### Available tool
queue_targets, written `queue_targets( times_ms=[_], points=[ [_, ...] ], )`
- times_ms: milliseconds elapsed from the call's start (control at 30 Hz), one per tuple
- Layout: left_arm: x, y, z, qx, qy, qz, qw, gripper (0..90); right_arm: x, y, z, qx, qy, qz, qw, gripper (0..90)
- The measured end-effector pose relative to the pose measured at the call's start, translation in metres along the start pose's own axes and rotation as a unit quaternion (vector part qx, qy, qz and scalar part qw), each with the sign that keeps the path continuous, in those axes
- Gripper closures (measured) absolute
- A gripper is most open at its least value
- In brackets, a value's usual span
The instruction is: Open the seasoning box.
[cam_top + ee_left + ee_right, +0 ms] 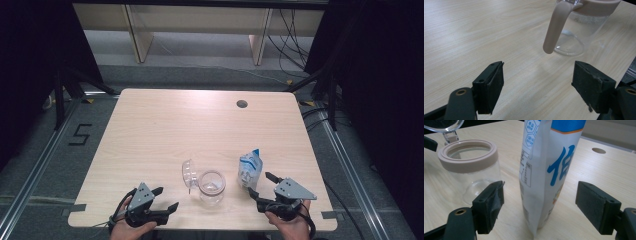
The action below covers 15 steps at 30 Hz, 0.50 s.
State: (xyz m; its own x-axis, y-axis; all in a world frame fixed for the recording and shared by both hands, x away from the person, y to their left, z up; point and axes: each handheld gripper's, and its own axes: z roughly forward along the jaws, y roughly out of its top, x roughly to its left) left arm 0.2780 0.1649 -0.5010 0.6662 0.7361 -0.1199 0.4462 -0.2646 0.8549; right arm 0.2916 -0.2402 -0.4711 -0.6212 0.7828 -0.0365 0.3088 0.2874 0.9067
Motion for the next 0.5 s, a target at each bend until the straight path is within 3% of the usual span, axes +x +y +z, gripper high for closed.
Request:
queue_targets(
  times_ms=[33, 100, 133, 200, 233, 267, 400, 433, 500],
  points=[
    [0.000, 0.000, 0.000, 0.000, 0.000, -0.002, 1.0000, 24.8, -0.001, 0.000, 0.003, -0.005, -0.001, -0.012, 0.9999, 23.5],
    [0.000, 0.000, 0.000, 0.000, -0.001, -0.002, 1.0000, 24.8, -0.001, 0.000, 0.004, 0.003, 0.001, -0.001, 1.0000, 23.9],
    [0.000, 0.000, 0.000, 0.001, -0.001, -0.002, 1.0000, 24.8, -0.003, 0.000, 0.007, -0.004, 0.001, -0.017, 0.9999, 23.8],
    [0.000, 0.000, 0.000, -0.001, -0.002, -0.010, 0.9999, 24.8, -0.004, 0.000, 0.008, -0.002, -0.002, -0.013, 0.9999, 23.3],
    [0.000, 0.000, 0.000, 0.000, -0.002, -0.008, 1.0000, 24.8, -0.005, 0.001, 0.010, -0.011, -0.005, -0.026, 0.9996, 23.3],
    [0.000, 0.000, 0.000, -0.001, 0.002, -0.008, 1.0000, 24.8, -0.003, 0.001, 0.010, -0.002, 0.000, -0.012, 0.9999, 23.3],
    [0.000, 0.000, 0.000, 0.001, 0.004, -0.003, 1.0000, 24.8, -0.004, 0.002, 0.012, -0.009, -0.003, -0.019, 0.9998, 22.9],
    [0.000, 0.000, 0.000, 0.000, 0.004, -0.004, 1.0000, 24.7, -0.005, 0.002, 0.014, -0.020, -0.008, -0.031, 0.9993, 22.7],
    [0.000, 0.000, 0.000, 0.000, 0.004, -0.004, 1.0000, 24.7, -0.003, 0.002, 0.014, -0.009, -0.002, -0.018, 0.9998, 22.5]
  ],
)
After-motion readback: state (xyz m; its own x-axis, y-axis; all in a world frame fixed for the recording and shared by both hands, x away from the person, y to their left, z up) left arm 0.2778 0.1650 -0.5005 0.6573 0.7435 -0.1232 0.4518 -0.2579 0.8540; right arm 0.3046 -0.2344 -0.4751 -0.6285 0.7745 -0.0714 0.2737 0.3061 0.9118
